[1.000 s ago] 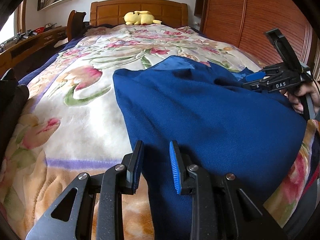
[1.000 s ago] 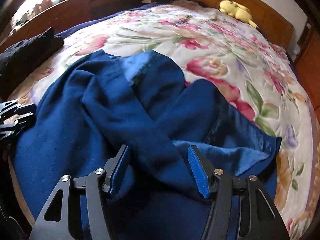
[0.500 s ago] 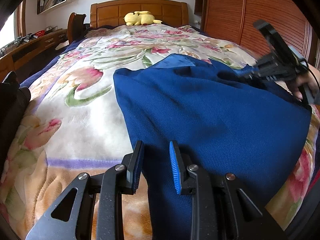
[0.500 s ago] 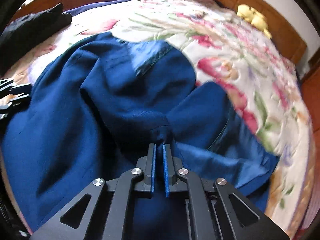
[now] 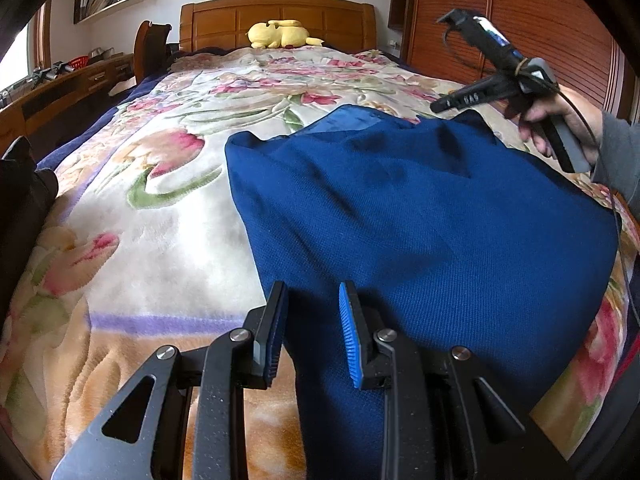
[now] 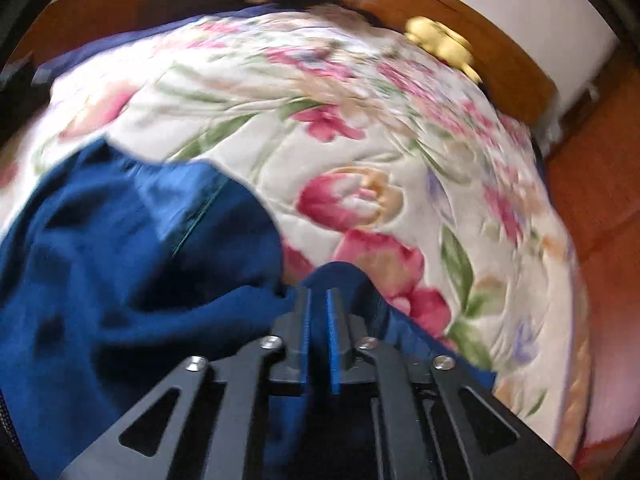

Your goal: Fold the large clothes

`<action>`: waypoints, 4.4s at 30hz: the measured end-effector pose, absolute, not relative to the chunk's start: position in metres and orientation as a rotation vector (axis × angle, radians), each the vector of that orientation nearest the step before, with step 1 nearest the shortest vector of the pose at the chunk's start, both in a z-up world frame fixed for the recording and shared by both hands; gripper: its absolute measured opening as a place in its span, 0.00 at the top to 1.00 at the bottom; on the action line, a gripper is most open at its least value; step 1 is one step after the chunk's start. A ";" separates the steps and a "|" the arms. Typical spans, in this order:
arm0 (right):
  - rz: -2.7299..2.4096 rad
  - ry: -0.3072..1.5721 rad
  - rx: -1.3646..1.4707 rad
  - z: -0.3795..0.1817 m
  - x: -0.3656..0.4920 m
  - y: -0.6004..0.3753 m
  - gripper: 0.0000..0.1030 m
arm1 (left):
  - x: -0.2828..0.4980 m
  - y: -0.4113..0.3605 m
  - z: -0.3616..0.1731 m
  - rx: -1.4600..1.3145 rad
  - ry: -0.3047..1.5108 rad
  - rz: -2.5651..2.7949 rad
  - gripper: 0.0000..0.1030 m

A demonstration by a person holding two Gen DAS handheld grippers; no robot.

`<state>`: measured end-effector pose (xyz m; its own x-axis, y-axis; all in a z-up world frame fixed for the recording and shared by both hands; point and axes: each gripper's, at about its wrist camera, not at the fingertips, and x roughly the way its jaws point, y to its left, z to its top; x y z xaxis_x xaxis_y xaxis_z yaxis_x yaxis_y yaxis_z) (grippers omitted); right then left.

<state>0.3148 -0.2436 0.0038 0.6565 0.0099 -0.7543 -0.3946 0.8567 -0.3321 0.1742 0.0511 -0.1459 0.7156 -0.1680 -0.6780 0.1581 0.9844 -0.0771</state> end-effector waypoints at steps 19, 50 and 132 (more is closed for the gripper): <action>0.481 1.012 -0.417 -0.041 0.345 -0.172 0.46 | 0.175 0.051 -0.147 -0.015 0.752 -0.180 0.74; 0.043 0.933 -0.290 -0.021 0.375 -0.364 0.31 | 0.175 0.052 -0.147 -0.016 0.751 -0.175 0.74; 0.386 0.711 -0.099 -0.089 0.119 -0.356 0.49 | 0.127 -0.076 -0.110 0.103 0.798 -0.319 0.74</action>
